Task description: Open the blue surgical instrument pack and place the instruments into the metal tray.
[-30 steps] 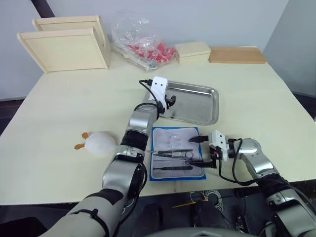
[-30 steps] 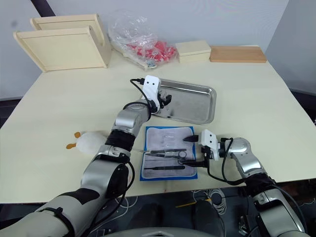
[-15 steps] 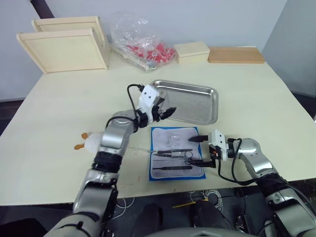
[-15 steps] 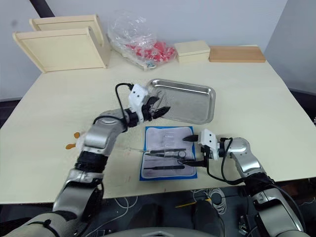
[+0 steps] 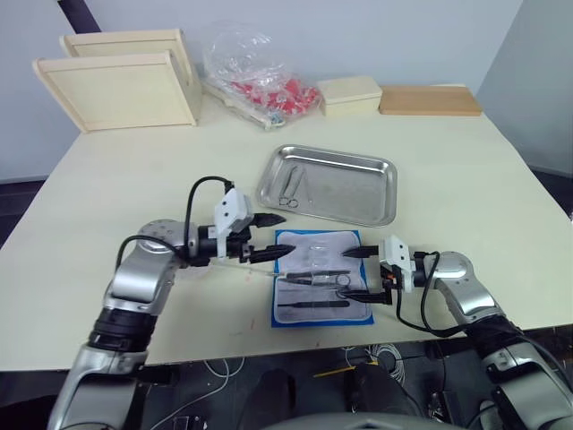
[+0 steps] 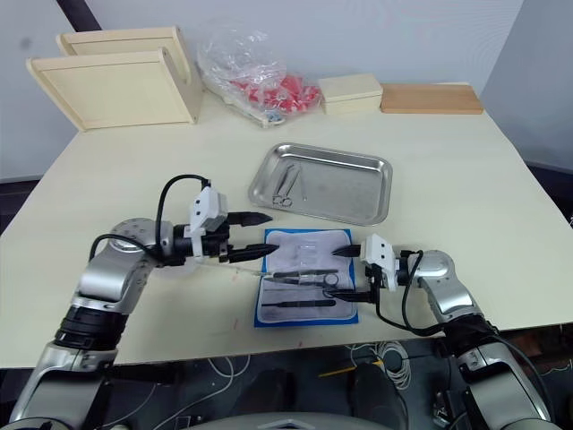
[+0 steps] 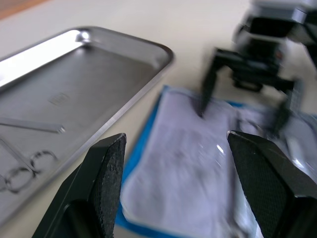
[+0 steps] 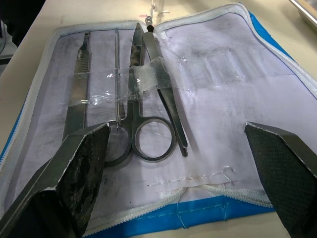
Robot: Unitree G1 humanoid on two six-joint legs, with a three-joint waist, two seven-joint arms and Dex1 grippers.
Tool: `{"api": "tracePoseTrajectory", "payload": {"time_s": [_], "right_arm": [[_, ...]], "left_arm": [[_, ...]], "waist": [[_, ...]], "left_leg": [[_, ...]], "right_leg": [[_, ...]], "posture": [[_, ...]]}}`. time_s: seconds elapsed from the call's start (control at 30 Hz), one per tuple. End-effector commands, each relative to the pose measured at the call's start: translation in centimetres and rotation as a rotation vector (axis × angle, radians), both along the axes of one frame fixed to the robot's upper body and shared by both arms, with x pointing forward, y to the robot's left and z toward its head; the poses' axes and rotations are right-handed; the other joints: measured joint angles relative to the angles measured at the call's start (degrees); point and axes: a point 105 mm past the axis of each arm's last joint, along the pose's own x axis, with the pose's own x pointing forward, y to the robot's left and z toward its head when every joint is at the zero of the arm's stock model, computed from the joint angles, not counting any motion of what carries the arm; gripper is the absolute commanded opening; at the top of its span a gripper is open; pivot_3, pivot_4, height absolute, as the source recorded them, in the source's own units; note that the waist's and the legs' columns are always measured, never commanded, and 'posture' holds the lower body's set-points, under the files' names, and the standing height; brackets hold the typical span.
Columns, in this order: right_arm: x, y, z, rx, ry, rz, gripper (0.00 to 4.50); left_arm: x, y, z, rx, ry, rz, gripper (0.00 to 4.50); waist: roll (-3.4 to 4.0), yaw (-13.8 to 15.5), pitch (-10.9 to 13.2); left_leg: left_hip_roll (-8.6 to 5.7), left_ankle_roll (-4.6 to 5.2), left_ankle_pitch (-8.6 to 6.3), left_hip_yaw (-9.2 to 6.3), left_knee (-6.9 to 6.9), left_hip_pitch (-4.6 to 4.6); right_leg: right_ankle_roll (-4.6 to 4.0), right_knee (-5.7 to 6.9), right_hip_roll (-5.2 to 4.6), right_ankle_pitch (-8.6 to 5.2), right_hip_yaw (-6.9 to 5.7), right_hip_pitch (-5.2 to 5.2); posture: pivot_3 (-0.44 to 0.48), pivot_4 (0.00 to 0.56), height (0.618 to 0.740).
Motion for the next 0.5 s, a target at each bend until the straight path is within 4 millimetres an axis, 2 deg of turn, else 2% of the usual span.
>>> {"api": "tracePoseTrajectory", "payload": {"time_s": [0.03,0.27,0.5], "right_arm": [[-1.9,-1.6,-5.2,-0.157,0.167,-0.033,4.50],[-2.2,-1.8,-5.3,-0.156,0.173,-0.040,4.50],[-2.4,-1.7,-5.4,-0.149,0.176,-0.046,4.50]], "left_arm": [[-1.3,1.2,1.3,0.023,0.000,-0.094,3.45],[-3.9,4.0,2.4,0.111,0.024,-0.258,3.45],[-5.0,4.3,2.8,0.155,0.019,-0.330,3.45]], "waist": [[0.00,0.0,0.0],[0.18,0.0,0.1],[0.11,0.1,0.2]], "left_leg": [[0.01,0.00,0.00,0.00,0.00,0.00],[0.05,0.01,-0.01,0.04,-0.01,-0.01],[0.11,0.02,-0.01,0.05,-0.01,-0.01]], "right_leg": [[-0.01,0.00,0.00,-0.01,-0.01,0.00],[0.00,-0.03,0.02,-0.03,0.00,-0.02],[0.05,-0.05,-0.01,-0.07,0.02,-0.03]], "posture": [[0.000,0.150,0.740],[0.000,0.150,0.740],[0.000,0.150,0.740]]}}
